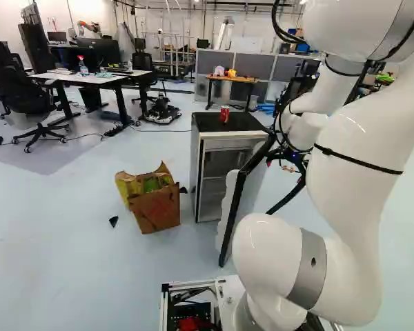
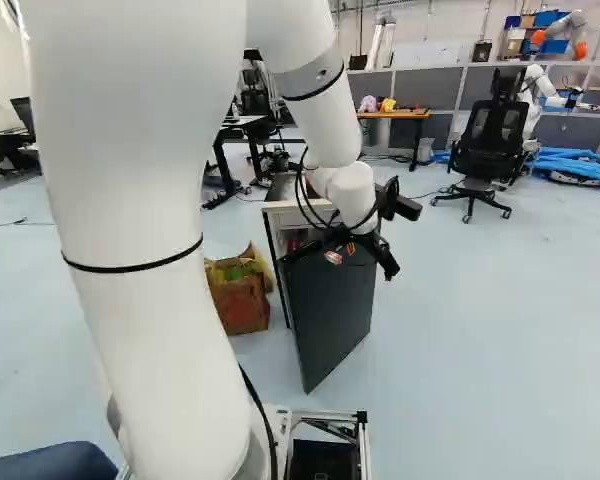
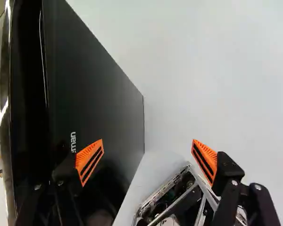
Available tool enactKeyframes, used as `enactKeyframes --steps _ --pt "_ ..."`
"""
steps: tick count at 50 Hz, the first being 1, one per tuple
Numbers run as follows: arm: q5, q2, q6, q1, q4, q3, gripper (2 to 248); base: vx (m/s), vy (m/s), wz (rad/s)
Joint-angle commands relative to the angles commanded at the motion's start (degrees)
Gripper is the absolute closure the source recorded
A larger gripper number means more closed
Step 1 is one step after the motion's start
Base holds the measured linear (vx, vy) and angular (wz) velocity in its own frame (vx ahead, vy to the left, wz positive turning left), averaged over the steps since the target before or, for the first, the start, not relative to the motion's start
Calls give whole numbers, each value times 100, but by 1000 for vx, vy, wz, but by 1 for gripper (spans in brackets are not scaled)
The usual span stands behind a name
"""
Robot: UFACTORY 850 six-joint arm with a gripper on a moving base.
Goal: Grab a drink from the fridge
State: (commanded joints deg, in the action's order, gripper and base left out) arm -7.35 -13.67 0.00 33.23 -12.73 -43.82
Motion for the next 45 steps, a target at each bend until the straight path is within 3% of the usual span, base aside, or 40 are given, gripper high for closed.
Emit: enactKeyframes --steps 25,45 --pt "183 239 0 -342 747 290 3 0 0 0" --pt "386 411 0 -635 1630 493 3 0 0 0"
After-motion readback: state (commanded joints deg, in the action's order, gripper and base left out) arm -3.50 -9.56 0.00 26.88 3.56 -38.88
